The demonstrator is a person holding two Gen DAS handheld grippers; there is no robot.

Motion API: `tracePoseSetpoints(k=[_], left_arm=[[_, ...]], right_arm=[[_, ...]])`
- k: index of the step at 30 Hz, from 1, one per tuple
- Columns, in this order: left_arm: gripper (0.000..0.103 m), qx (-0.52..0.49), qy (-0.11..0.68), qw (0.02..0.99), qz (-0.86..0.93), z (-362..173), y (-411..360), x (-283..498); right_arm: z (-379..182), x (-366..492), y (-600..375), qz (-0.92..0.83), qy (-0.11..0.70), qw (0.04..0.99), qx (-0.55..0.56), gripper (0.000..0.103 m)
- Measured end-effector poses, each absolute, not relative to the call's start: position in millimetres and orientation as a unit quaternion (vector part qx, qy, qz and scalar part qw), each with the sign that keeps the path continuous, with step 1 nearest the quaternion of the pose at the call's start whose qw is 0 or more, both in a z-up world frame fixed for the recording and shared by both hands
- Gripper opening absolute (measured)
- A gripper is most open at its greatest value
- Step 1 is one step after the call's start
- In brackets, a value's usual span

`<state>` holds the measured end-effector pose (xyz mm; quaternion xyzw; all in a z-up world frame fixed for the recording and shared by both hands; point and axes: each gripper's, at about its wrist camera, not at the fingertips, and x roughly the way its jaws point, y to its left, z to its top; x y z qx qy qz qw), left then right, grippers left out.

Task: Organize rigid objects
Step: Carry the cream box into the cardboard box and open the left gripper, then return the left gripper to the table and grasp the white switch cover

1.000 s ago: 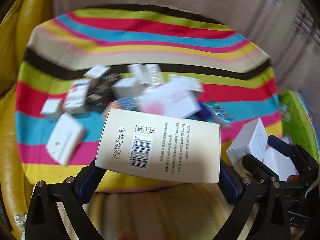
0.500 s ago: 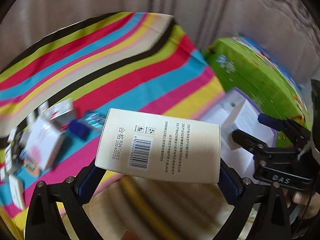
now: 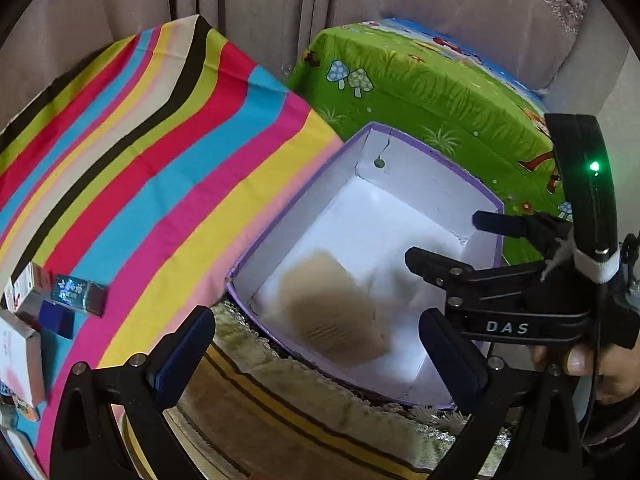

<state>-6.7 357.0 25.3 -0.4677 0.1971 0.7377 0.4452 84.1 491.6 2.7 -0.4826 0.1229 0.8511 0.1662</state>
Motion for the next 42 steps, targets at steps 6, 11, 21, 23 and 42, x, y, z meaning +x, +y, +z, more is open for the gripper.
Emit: tracePoseSetpoints(k=[6,11,21,23,42], left_arm=[[0.103,-0.473,0.159,0.446,0.743,29,335,-13],[0.103,-0.452,0.144,0.428,0.769,40,299,-22],[0.103,-0.424,0.127,0.318,0.838,49,168,-41],[0.103,-0.423,0.121,0.289,0.850,49,140,-49],[0.102,-0.525,0.089,0.039,0.845,-20,-65,-152]], right_arm=[[6,86,490,0.856,0.127,0.165,-0.473,0.101],[8,83,480,0.863,0.119,0.147,-0.468,0.101],[24,71,444,0.893,0.087,0.089,-0.433,0.102],[30,67,433,0.897,0.088,0.066,-0.427,0.102],[55,-6,279,0.902,-0.015,-0.090,-0.421,0.102]])
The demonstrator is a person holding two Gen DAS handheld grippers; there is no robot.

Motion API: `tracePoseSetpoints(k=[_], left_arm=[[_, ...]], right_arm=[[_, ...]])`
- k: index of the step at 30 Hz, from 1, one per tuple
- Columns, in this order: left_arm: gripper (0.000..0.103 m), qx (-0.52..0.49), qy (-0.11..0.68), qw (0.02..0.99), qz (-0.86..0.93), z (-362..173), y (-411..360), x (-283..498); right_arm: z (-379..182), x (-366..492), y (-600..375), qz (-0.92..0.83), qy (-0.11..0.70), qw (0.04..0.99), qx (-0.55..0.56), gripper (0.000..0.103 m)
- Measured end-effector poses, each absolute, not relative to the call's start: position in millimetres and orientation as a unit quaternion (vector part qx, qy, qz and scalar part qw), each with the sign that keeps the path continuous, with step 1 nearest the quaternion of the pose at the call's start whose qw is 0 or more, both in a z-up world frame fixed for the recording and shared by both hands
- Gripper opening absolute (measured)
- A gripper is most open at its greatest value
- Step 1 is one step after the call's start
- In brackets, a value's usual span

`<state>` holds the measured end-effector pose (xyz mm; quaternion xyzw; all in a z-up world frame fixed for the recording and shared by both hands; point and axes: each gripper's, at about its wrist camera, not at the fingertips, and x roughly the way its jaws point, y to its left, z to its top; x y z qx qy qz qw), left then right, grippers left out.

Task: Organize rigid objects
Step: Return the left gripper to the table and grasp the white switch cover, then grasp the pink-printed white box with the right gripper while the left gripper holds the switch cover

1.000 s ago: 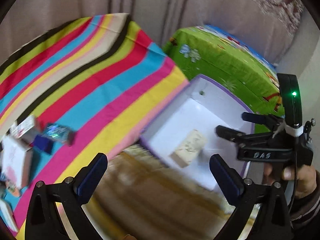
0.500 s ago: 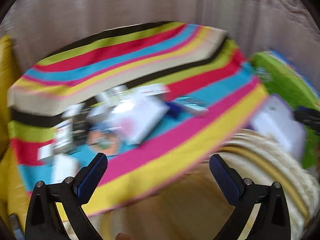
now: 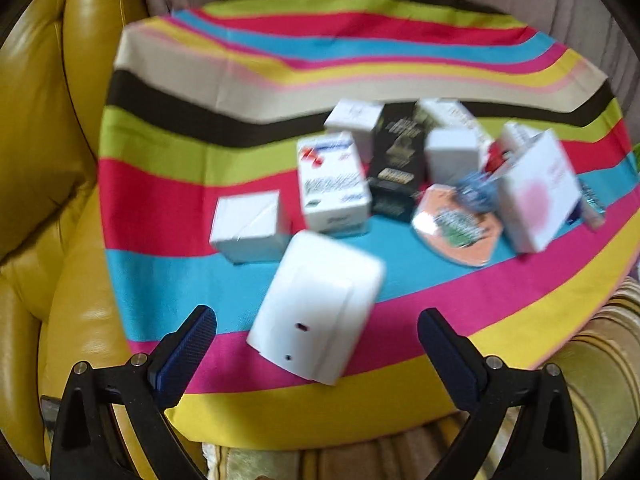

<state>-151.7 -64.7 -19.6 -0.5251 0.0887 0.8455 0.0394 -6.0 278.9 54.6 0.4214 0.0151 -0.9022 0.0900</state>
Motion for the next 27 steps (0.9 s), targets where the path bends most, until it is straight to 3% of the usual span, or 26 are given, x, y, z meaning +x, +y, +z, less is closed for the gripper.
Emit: tracePoseSetpoints(k=[8,14,18,25,26,27], left_arm=[[0.101,-0.548,0.091,0.041,0.831,-43,-77,-170],[0.074,-0.547,0.078,0.065,0.831,-47,-78,-171],[0.071,-0.543,0.084,0.064,0.833,-44,-74,-162],[0.069,-0.518,0.022,0.066,0.852,-20,-79,-137],[0.067,-0.516,0.017,0.066,0.854,-18,-78,-135],[0.058,-0.511,0.010,0.066,0.857,-15,-78,-131]], right_arm=[[47,-32,229,-0.890,0.068,0.131,0.431,0.102],[42,-46,190,-0.881,0.112,0.154,0.433,0.102],[40,-58,168,-0.880,0.132,0.160,0.427,0.103],[20,-76,130,-0.873,0.170,0.159,0.429,0.103],[18,-78,126,-0.872,0.179,0.156,0.429,0.103],[14,-80,121,-0.869,0.188,0.155,0.430,0.103]])
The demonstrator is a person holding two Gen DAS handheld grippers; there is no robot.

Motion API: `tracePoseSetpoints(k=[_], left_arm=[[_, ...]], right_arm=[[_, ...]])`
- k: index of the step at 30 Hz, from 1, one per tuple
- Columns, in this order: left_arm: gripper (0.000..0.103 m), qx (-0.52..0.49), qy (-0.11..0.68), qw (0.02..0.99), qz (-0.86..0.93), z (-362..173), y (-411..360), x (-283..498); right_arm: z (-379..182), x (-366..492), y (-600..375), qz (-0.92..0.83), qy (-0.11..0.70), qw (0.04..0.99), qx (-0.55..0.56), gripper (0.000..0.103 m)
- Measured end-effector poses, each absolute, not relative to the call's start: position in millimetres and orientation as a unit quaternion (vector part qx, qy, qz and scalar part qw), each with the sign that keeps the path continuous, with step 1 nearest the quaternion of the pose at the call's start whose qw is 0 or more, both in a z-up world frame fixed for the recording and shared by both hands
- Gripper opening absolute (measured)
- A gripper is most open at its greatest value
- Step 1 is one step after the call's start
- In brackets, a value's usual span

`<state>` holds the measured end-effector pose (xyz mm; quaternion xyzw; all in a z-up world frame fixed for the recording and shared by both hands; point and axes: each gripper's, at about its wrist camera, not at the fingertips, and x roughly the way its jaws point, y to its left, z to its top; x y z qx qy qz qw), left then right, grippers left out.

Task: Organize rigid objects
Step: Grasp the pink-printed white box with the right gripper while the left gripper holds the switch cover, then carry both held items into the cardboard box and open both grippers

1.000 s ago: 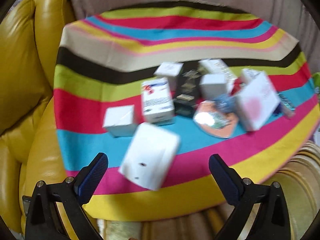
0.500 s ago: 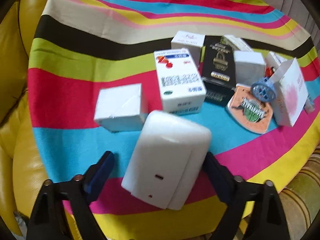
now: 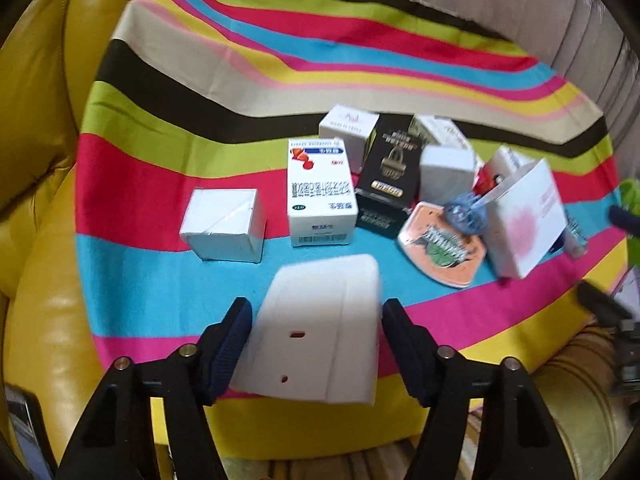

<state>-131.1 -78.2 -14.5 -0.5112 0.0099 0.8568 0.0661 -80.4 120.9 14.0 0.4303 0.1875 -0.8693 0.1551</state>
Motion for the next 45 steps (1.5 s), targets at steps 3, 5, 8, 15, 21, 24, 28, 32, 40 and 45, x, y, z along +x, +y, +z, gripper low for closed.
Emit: tracePoseSetpoints(k=[3,5,8,15,21,24,28,32,40,45], left_arm=[[0.055,-0.502,-0.019,0.069,0.862,-7,-80,-122],[0.055,-0.504,-0.018,0.066,0.861,-8,-76,-123],[0.055,-0.504,-0.030,0.065,0.861,-9,-75,-127],[0.055,-0.501,-0.021,0.074,0.862,-9,-74,-137],[0.055,-0.502,-0.013,0.075,0.861,-10,-71,-135],[0.055,-0.503,-0.012,0.075,0.861,-10,-71,-135],[0.055,-0.502,-0.010,0.074,0.862,-11,-69,-135],[0.055,-0.497,-0.008,0.074,0.864,-8,-67,-134],[0.055,-0.490,-0.011,0.077,0.868,1,-61,-129],[0.055,-0.479,0.007,0.099,0.872,20,-39,-120]], right_arm=[[4,-89,108,-0.864,0.214,0.146,0.432,0.103],[-1,-96,103,-0.862,0.222,0.140,0.433,0.103],[-8,-103,96,-0.859,0.234,0.129,0.436,0.103],[-17,-109,86,-0.853,0.263,0.117,0.435,0.103],[-20,-115,88,-0.852,0.257,0.118,0.440,0.103],[-23,-112,83,-0.848,0.266,0.135,0.438,0.103],[-23,-113,81,-0.848,0.258,0.141,0.440,0.103],[-32,-122,82,-0.843,0.257,0.134,0.453,0.103],[-31,-123,89,-0.847,0.240,0.144,0.451,0.091],[-6,-107,109,-0.863,0.208,0.152,0.434,0.091]])
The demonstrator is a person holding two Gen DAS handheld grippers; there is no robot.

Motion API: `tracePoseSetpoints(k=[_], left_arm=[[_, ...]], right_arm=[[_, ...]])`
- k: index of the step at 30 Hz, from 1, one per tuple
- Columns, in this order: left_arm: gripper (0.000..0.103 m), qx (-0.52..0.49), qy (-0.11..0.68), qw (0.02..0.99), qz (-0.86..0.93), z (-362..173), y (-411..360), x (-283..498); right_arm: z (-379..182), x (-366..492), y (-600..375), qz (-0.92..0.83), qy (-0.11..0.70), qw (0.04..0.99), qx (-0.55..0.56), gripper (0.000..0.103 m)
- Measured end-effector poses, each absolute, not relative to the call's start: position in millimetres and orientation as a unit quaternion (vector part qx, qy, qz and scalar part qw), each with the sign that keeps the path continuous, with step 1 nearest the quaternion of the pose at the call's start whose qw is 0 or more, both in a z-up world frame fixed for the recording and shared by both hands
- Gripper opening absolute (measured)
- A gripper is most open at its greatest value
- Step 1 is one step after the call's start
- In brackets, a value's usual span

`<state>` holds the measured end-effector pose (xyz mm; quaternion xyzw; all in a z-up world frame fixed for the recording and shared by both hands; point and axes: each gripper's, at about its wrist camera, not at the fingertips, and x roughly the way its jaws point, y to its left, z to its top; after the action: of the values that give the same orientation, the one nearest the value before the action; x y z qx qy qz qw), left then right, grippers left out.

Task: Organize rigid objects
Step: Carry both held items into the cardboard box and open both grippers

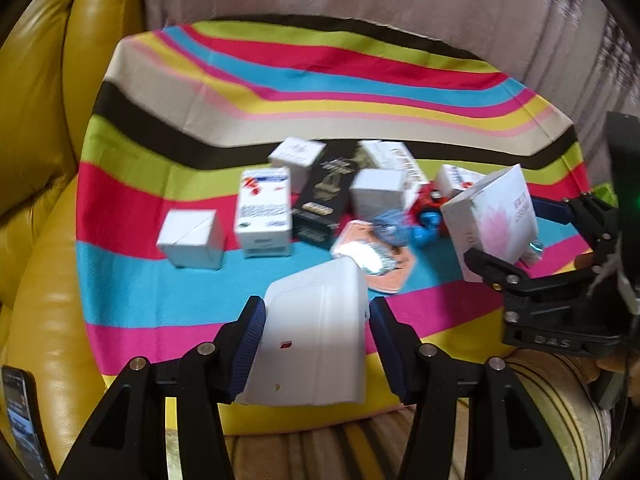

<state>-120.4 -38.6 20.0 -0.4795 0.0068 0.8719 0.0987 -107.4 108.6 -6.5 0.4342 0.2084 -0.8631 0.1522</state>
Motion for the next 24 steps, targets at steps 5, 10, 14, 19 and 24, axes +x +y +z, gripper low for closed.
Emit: tracePoseSetpoints(k=[5,10,14,19,24], left_arm=[[0.055,-0.468,0.034,0.146,0.871,39,9,-110],[0.055,-0.458,0.075,0.208,0.861,53,73,-103],[0.055,-0.443,0.104,0.265,0.850,64,133,-93],[0.055,-0.438,0.133,0.332,0.825,67,207,-80],[0.055,-0.448,0.151,0.386,0.792,59,277,-65]], right_arm=[[24,-80,155,-0.879,0.164,0.145,0.423,0.091],[51,-51,223,-0.898,0.121,0.110,0.408,0.091],[64,-27,284,-0.909,0.090,0.066,0.401,0.091],[55,-7,362,-0.907,0.050,-0.007,0.417,0.091],[17,5,424,-0.886,0.015,-0.065,0.458,0.091]])
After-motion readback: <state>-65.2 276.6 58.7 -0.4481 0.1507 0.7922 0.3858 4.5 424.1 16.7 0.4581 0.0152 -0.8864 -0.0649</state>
